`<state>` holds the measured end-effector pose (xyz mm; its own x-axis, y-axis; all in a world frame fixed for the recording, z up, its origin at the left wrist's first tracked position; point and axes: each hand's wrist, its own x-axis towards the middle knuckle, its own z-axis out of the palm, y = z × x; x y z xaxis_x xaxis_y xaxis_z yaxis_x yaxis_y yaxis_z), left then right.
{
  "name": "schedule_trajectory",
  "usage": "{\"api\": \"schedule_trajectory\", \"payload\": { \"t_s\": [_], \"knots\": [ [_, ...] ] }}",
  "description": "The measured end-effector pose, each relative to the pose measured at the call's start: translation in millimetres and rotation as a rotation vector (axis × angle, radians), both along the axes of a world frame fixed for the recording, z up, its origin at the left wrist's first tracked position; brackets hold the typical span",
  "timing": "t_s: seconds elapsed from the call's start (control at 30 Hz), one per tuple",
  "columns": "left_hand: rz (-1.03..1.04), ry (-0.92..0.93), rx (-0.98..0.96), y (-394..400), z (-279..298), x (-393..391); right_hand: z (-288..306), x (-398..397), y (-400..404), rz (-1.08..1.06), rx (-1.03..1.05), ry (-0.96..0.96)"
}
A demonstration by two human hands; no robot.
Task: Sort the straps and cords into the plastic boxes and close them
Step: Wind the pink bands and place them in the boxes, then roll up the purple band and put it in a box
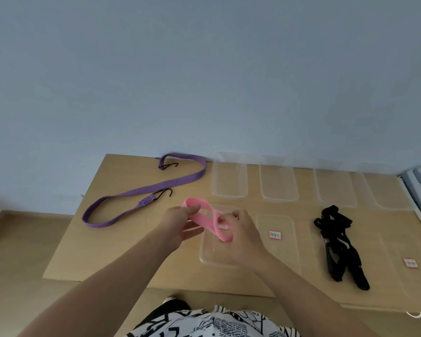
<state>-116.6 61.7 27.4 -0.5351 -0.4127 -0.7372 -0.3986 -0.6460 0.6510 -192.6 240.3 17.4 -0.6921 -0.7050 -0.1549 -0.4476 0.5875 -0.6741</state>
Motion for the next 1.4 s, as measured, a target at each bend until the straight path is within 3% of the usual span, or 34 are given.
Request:
{"api": "schedule_trajectory", "payload": {
  "t_s": [0.1, 0.2, 0.33, 0.43, 0.53, 0.67, 0.8, 1.03, 1.2, 1.4],
  "knots": [
    [-0.029, -0.023, -0.089, -7.2, -8.9, 0.6, -2.0, -19.0, 0.4, 0.109, 0.147, 0.159],
    [-0.077, -0.069, -0.213, -10.3, -11.9, -5.1, -3.1, -29.3, -2.0, 0.081, 0.176, 0.265],
    [-0.267, -0.151, -0.437, -13.7, -16.5, -9.2, -11.4, -35.7, -1.4, 0.137, 0.272, 0.258],
    [-0.486, -0.244, -0.725, -18.1, -20.1, -3.0, -13.5, -34.2, -4.3, 0.224, 0.395, 0.251],
    [-0.547, -0.338, -0.952, -27.1, -23.7, 7.4, -15.6, -27.0, -9.5, 0.182, 0.345, 0.236],
    [-0.515, -0.303, -1.139, -48.2, -31.3, 23.2, -12.7, -18.0, -33.1, 0.04, 0.153, 0.31],
    [-0.498, -0.344, -1.368, -80.3, -35.4, 45.3, -7.9, -6.2, -73.0, 0.15, 0.065, 0.318],
    [-0.495, -0.389, -1.41, -134.8, -39.3, 75.3, -20.6, 5.1, -145.9, 0.285, 0.229, 0.238],
    [-0.844, -0.433, -1.268, -162.4, -45.1, 86.2, -32.1, -4.6, -193.0, 0.27, 0.342, 0.255],
    [-0.811, -0.369, -1.255, -166.4, -45.3, 95.0, -36.3, -21.4, -212.1, 0.187, 0.523, 0.288]
  ]
}}
